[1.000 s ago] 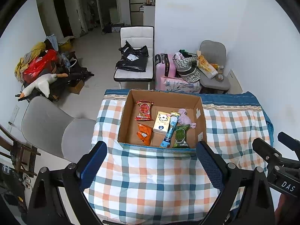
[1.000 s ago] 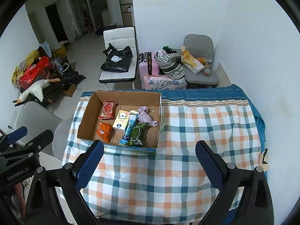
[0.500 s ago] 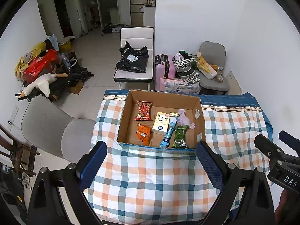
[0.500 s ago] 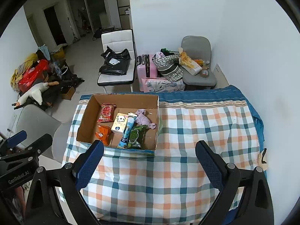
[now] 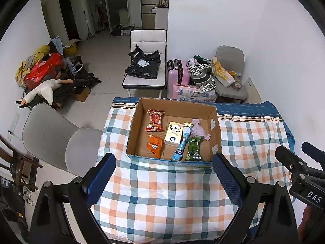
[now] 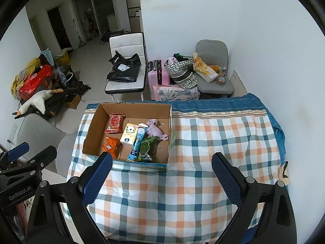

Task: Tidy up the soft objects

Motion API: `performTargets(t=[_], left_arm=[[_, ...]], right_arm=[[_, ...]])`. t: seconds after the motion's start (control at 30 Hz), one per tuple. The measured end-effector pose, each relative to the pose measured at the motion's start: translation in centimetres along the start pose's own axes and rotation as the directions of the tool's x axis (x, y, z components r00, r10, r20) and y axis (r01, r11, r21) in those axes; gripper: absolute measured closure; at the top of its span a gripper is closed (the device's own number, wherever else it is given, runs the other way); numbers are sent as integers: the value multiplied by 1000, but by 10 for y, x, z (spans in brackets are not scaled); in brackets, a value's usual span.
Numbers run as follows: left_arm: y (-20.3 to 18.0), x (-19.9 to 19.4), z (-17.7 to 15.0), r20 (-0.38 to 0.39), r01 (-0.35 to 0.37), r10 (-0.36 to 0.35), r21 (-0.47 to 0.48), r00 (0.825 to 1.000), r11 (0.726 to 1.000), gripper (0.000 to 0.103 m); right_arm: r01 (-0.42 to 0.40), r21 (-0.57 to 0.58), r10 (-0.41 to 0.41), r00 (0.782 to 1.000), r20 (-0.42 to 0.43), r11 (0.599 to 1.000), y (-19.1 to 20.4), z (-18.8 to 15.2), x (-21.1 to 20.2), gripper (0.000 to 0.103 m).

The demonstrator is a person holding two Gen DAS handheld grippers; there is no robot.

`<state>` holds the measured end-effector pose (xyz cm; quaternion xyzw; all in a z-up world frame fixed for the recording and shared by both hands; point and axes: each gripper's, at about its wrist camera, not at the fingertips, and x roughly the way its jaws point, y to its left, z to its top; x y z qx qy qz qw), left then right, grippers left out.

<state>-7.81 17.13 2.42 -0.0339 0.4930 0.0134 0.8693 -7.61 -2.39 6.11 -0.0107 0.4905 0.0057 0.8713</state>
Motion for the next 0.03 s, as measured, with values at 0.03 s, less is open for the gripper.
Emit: performTargets(t=[0.03], left_arm=[[-2, -1, 1, 1, -1, 1, 1, 1000, 1000, 6]], right_arm=[[-2, 2, 2, 1000, -1, 1000, 0, 0, 0, 3]])
